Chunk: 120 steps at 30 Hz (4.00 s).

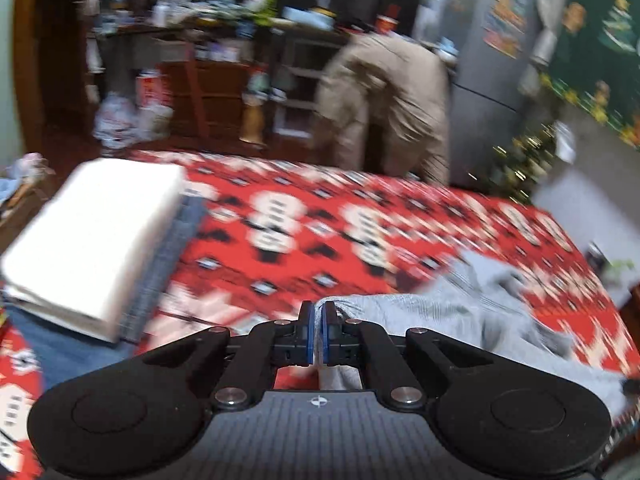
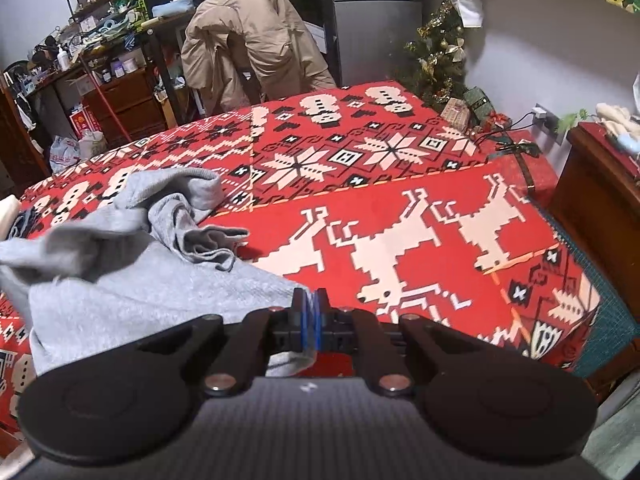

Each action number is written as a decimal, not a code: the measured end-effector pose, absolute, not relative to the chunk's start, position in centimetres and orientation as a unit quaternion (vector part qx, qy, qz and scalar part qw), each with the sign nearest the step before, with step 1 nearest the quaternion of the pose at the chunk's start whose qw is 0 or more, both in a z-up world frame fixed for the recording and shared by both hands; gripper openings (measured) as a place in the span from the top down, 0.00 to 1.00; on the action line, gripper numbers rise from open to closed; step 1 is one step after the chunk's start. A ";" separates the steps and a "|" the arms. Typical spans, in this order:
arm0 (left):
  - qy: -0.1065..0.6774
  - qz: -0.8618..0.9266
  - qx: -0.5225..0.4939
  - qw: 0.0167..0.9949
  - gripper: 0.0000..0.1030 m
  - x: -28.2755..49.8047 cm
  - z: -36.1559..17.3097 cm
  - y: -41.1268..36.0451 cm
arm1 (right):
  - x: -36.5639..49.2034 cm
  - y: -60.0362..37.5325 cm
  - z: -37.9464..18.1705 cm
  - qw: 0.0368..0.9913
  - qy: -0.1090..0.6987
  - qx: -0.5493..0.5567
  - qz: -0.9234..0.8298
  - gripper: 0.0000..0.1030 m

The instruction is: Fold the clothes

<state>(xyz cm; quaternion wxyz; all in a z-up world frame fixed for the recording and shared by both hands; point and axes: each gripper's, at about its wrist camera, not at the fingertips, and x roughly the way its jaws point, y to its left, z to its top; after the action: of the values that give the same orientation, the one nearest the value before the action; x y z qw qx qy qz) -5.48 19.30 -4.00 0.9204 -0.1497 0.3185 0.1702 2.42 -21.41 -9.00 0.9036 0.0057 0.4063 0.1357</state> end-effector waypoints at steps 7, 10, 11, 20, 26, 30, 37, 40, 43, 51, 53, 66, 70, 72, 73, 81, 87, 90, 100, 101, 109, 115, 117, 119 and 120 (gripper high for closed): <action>0.356 0.232 -0.165 0.890 0.96 -5.7 -6.6 23.3 | 2.4 -21.7 -10.5 0.892 0.436 -0.004 0.121 0.96; 0.377 0.232 -0.174 0.880 0.94 -5.6 -8.3 23.5 | 2.4 -21.6 -11.7 0.886 0.450 -0.013 0.115 0.95; 0.381 0.232 -0.173 0.878 0.94 -5.7 -8.6 23.5 | 2.4 -21.6 -11.9 0.884 0.454 -0.012 0.116 0.93; 0.369 0.169 -0.171 0.898 0.43 -7.0 -8.0 23.0 | 3.2 -21.7 -10.3 0.900 0.422 -0.010 0.103 0.32; 0.378 0.119 -0.114 0.911 0.21 -6.7 -7.6 20.7 | 3.1 -20.4 -9.3 0.918 0.379 -0.043 0.110 0.01; 0.385 0.108 -0.077 0.913 0.21 -5.9 -7.6 19.0 | 3.2 -19.2 -9.1 0.923 0.362 -0.065 0.113 0.01; 0.302 0.066 -0.081 0.947 0.21 -6.7 -7.1 17.7 | 3.1 -18.8 -9.2 0.932 0.333 -0.069 0.124 0.01; 0.290 0.058 -0.065 0.953 0.07 -6.6 -7.1 17.1 | 3.2 -18.7 -9.2 0.935 0.321 -0.067 0.133 0.01; 0.298 0.013 -0.041 0.954 0.07 -6.3 -7.4 16.7 | 3.3 -18.6 -9.2 0.938 0.308 -0.067 0.142 0.01; 0.303 -0.003 -0.036 0.952 0.09 -5.6 -8.1 16.6 | 4.4 -18.4 -9.6 0.935 0.313 -0.050 0.162 0.06; 0.299 -0.004 0.002 0.954 0.13 -5.4 -8.1 16.2 | 4.7 -18.2 -9.7 0.931 0.321 -0.042 0.170 0.14; 0.342 -0.044 0.239 0.908 0.45 -2.9 -10.0 14.7 | 6.4 -15.5 -10.4 0.914 0.343 -0.050 0.209 0.19; 0.341 -0.077 0.249 0.903 0.46 -2.3 -10.4 14.1 | 7.4 -14.0 -10.7 0.907 0.345 -0.063 0.232 0.26; 0.344 -0.082 0.250 0.901 0.56 -1.9 -10.8 14.1 | 8.0 -13.0 -10.7 0.903 0.346 -0.071 0.246 0.33; 0.347 -0.083 0.243 0.902 0.69 -1.6 -10.9 14.1 | 8.3 -12.4 -10.7 0.900 0.346 -0.077 0.253 0.38; 0.321 -0.029 0.031 0.946 0.92 0.7 -8.1 18.8 | 11.1 -8.0 -10.9 0.888 0.340 -0.108 0.290 0.41; 0.315 0.045 -0.131 0.939 0.92 2.5 -8.5 24.6 | 12.9 -6.3 -11.2 0.887 0.347 -0.097 0.290 0.41; 0.322 0.046 -0.148 0.934 0.92 2.7 -9.2 25.4 | 13.1 -5.7 -11.6 0.883 0.350 -0.102 0.294 0.41; 0.318 0.004 -0.035 0.948 0.51 1.1 -8.9 23.3 | 12.7 -4.9 -11.8 0.878 0.328 -0.159 0.311 0.41; 0.317 0.002 -0.020 0.948 0.48 1.0 -8.8 23.2 | 12.7 -5.0 -11.7 0.877 0.326 -0.166 0.313 0.41; 0.324 -0.062 0.064 0.942 0.40 1.2 -9.6 22.6 | 12.8 -5.5 -11.8 0.859 0.306 -0.219 0.347 0.43; 0.334 -0.070 0.098 0.935 0.49 2.1 -10.7 22.1 | 13.2 -5.0 -12.5 0.841 0.280 -0.275 0.373 0.65; 0.333 -0.070 0.106 0.935 0.49 2.1 -10.9 21.9 | 13.4 -4.8 -12.5 0.838 0.267 -0.297 0.371 0.66; 0.330 -0.070 0.114 0.934 0.49 2.1 -10.9 21.8 | 13.5 -4.8 -12.4 0.835 0.252 -0.317 0.373 0.66; 0.328 -0.072 0.118 0.934 0.49 2.0 -10.9 21.7 | 13.5 -4.9 -12.2 0.832 0.245 -0.328 0.374 0.66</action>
<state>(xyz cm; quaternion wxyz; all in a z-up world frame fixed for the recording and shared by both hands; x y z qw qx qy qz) 1.98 21.73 -10.88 0.9345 0.1178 0.3283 -0.0719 13.49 -4.89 -12.24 0.8322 -0.3280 0.2448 0.3741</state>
